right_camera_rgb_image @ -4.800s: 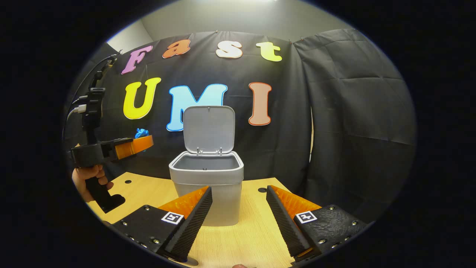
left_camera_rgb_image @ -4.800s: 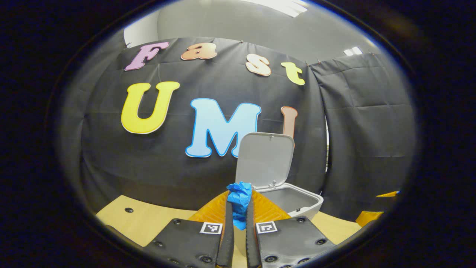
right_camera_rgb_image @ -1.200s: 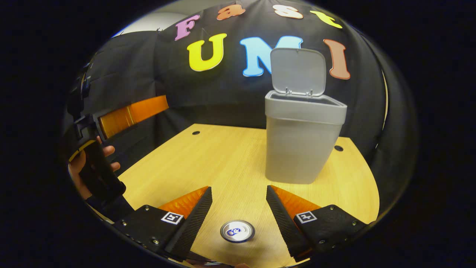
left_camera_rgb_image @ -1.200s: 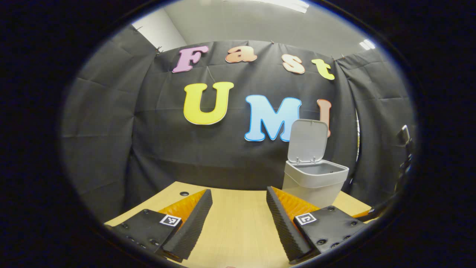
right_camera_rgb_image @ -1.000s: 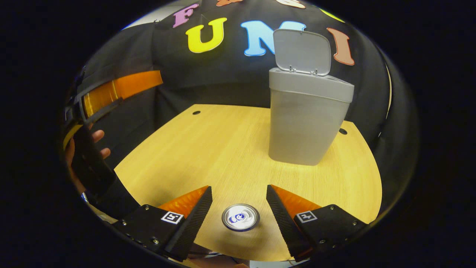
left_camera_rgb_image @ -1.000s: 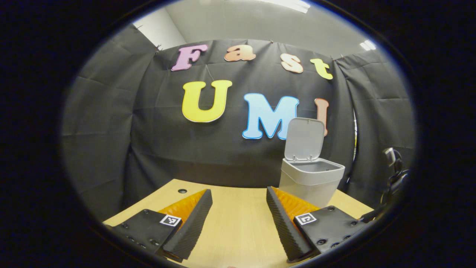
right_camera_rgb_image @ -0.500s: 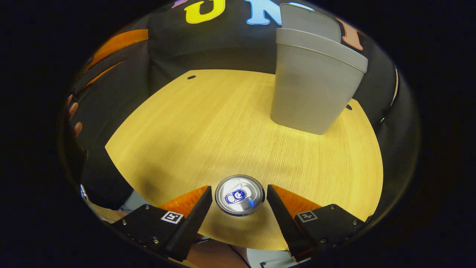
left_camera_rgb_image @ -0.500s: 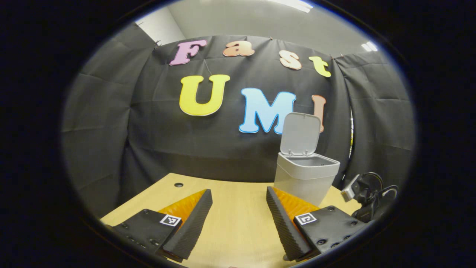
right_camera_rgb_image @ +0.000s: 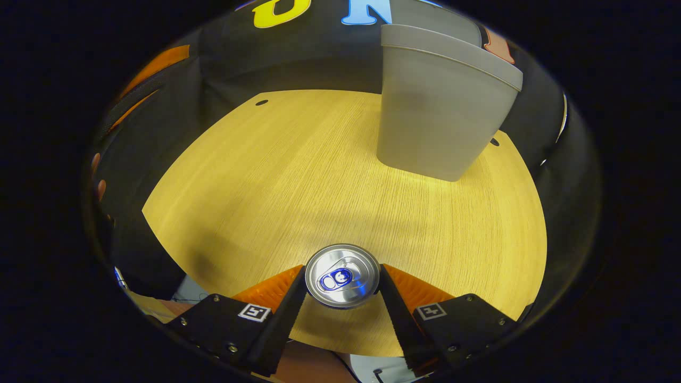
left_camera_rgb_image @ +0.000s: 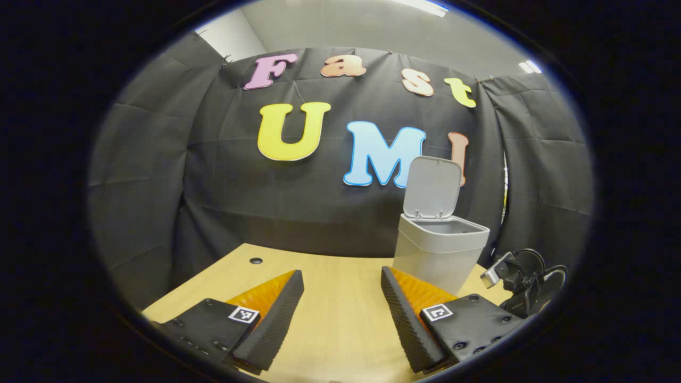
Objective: Press the lid of the desktop garbage bin to open it, pick up the crumpled paper on the desktop and throw it into the bin, then pick up the pop can on the desktop and drop it into the bin, and finally close the garbage bin lid.
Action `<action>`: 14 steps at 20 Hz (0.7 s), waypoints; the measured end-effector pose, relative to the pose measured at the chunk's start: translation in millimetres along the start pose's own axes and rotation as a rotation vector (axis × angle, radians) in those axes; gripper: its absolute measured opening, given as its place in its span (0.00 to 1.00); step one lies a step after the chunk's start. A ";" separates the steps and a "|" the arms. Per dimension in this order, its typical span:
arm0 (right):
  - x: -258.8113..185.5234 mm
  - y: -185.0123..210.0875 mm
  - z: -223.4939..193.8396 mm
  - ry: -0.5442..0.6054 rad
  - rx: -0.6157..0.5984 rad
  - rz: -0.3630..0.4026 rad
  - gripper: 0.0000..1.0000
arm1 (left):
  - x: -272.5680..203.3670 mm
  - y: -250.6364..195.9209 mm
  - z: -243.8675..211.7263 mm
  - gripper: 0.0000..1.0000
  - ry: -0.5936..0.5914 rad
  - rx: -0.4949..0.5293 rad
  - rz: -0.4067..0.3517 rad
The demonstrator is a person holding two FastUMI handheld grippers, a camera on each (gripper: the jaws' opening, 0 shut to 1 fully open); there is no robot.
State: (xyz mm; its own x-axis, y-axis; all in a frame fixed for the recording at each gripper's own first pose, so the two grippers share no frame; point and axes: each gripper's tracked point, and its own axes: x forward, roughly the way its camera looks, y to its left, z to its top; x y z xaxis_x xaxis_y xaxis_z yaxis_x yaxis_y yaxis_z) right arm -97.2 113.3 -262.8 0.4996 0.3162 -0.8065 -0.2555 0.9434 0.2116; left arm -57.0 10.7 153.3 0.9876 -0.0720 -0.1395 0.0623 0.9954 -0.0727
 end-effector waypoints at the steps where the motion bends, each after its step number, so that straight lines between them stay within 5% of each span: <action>1: -0.6 0.4 3.3 -0.017 0.008 0.009 0.84 | -0.1 -1.4 0.9 0.96 -0.002 0.001 -0.003; 14: -88.8 -21.6 102.2 -0.486 0.129 0.016 0.84 | 7.6 -10.6 0.4 0.96 0.004 -0.003 -0.026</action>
State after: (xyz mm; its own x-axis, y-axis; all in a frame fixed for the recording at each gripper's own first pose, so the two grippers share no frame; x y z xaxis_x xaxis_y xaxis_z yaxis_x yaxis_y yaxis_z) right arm -51.4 75.1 -139.4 0.8321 0.3123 -0.4583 -0.1774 0.9329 0.3135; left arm -50.1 -0.4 153.5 0.9851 -0.0982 -0.1415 0.0876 0.9930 -0.0793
